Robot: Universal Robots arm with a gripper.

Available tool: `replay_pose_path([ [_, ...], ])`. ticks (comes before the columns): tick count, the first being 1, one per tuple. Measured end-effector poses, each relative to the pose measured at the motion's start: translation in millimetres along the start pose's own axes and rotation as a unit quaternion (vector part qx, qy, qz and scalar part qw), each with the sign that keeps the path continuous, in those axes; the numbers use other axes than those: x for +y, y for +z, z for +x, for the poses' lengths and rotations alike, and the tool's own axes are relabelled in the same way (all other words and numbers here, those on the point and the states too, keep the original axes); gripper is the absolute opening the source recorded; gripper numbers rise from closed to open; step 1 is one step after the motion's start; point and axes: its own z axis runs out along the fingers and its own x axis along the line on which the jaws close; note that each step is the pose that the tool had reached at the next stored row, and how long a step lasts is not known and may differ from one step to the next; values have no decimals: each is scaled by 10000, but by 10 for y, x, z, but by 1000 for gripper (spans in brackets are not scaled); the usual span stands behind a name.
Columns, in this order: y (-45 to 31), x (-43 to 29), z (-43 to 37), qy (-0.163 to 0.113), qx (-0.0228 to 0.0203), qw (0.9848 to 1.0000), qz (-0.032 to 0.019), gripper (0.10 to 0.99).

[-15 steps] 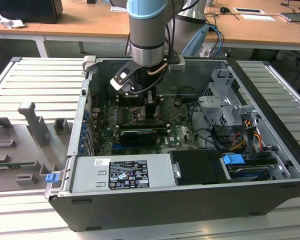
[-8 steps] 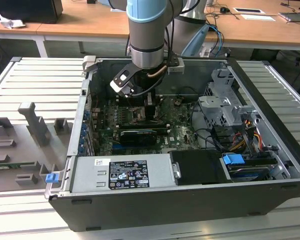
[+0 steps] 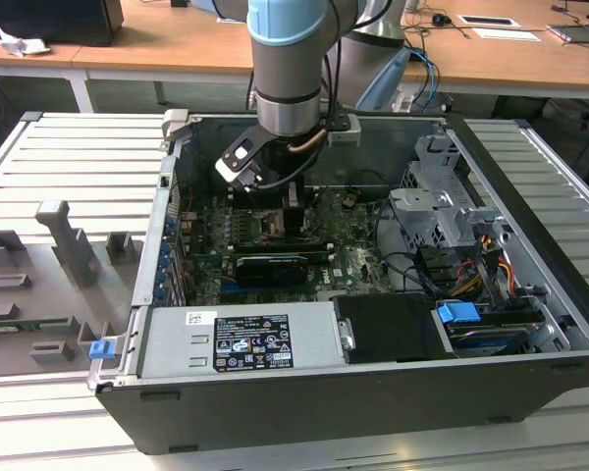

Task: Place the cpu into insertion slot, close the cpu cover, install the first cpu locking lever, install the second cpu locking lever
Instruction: 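Place the cpu into insertion slot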

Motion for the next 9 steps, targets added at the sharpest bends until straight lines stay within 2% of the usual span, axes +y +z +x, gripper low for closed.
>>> replay_pose_path([
  [3,2,-50,44,-1,1,10000,0,533],
  [9,36,-53,51,-8,1,10000,0,533],
])
